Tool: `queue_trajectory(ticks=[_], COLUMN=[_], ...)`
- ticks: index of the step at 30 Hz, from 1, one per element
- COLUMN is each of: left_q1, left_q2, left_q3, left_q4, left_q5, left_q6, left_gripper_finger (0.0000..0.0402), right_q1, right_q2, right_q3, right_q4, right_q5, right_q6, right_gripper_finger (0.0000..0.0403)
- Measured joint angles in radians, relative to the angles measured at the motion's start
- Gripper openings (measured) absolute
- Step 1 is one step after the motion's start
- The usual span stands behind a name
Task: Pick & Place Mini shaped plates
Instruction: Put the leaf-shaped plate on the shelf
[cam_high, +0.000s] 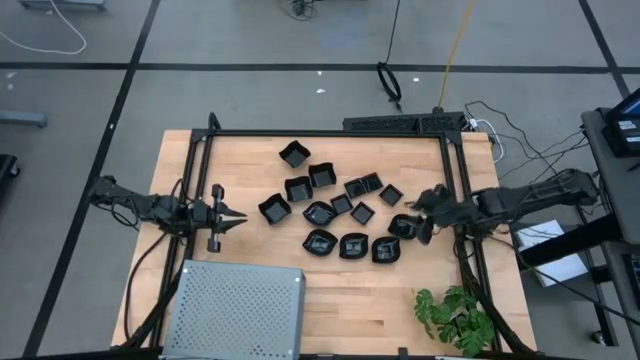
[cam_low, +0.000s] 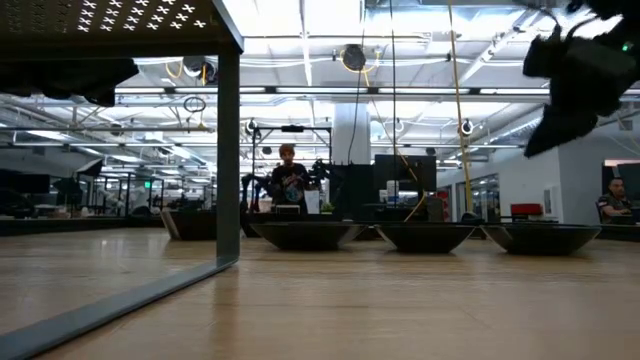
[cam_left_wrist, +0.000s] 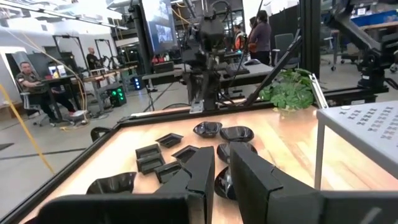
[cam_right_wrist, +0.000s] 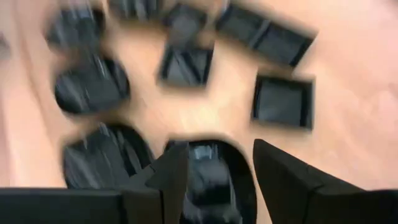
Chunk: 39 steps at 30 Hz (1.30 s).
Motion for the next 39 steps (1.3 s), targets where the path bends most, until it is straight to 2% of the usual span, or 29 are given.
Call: queue_trajectory(ticks=[7,13,17,23,33,39], left_q1=[0.0,0.0,0.0,0.0,0.0,0.0], left_q2=[0.0,0.0,0.0,0.0,0.0,0.0], left_q3=[0.0,0.0,0.0,0.0,0.0,0.0], left_q4=[-0.003,-0.003,-0.003,-0.003,-0.002,0.01], left_q5=[0.001,0.001,0.0,0.001,0.0,0.0], left_q6=[-0.027,-0.014,-0.01,-0.017,-0.038,-0.053], left_gripper_finger=[0.0058,0.0058,0.0058,0.0058,0.0058,0.0058], right_q1=[-0.065,-0.139,-0.178,-0.228,-0.242,-0.242], right_q2=[0.241,0.373,0.411,0.446,0.451,0.451], right_q3=[-0.012,-0.034,-0.034,-0.034,-0.033,-0.032], right_q4=[-0.043,0.007,0.057,0.071,0.074,0.08], right_q5=[-0.053,-0.148,-0.181,-0.178,-0.178,-0.178], right_q6=[-0.003,-0.051,-0.108,-0.169,-0.153,-0.178], right_gripper_finger=[0.0145,0.0127,0.0114,0.0089,0.0011,0.0003])
